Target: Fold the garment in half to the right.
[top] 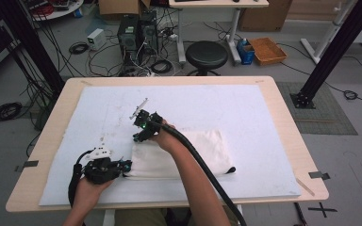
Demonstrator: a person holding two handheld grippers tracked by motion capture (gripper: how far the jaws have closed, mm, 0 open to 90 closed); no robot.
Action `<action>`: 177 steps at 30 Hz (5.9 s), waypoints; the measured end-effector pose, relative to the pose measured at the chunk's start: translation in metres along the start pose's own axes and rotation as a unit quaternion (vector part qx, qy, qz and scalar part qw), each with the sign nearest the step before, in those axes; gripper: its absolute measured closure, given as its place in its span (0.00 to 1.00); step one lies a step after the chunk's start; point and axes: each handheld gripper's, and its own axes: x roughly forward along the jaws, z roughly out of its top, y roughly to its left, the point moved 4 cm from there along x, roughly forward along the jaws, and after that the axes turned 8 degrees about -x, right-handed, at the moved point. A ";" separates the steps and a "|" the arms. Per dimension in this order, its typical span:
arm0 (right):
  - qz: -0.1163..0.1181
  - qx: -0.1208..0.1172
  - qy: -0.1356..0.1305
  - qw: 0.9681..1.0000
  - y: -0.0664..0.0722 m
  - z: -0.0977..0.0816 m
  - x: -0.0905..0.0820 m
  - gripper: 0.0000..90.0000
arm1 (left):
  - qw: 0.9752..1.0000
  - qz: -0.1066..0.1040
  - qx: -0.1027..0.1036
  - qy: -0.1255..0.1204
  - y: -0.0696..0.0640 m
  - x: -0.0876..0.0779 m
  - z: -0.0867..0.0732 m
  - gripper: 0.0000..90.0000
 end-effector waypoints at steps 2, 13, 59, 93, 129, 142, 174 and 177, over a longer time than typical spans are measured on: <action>0.001 -0.007 0.014 1.000 0.001 0.000 0.009 0.65 | 1.000 0.001 0.001 -0.001 0.000 -0.001 0.000 0.95; 0.028 -0.026 0.020 0.999 0.004 -0.001 0.015 0.91 | 1.000 0.000 0.013 -0.006 -0.001 -0.001 0.002 0.95; -0.013 0.086 -0.210 0.974 -0.040 -0.129 -0.140 0.93 | 0.979 -0.185 0.068 -0.058 -0.107 0.079 0.084 0.95; -0.151 0.170 -0.140 0.964 -0.048 -0.225 -0.183 0.50 | 0.986 -0.128 0.039 -0.096 -0.086 0.101 0.096 0.43; -0.006 0.080 -0.070 0.994 0.023 -0.257 -0.174 0.86 | 0.990 -0.033 -0.004 -0.135 0.010 0.026 0.055 0.33; -0.069 0.126 -0.156 0.977 0.008 -0.258 -0.186 0.59 | 0.988 -0.036 -0.002 -0.149 0.011 0.025 0.056 0.31; -0.095 0.149 -0.193 0.965 -0.006 -0.268 -0.201 0.23 | 0.986 -0.057 0.028 -0.151 0.012 0.018 0.053 0.28; -0.054 0.136 -0.220 0.964 0.002 -0.263 -0.202 0.23 | 0.987 -0.060 0.030 -0.148 0.011 0.018 0.053 0.28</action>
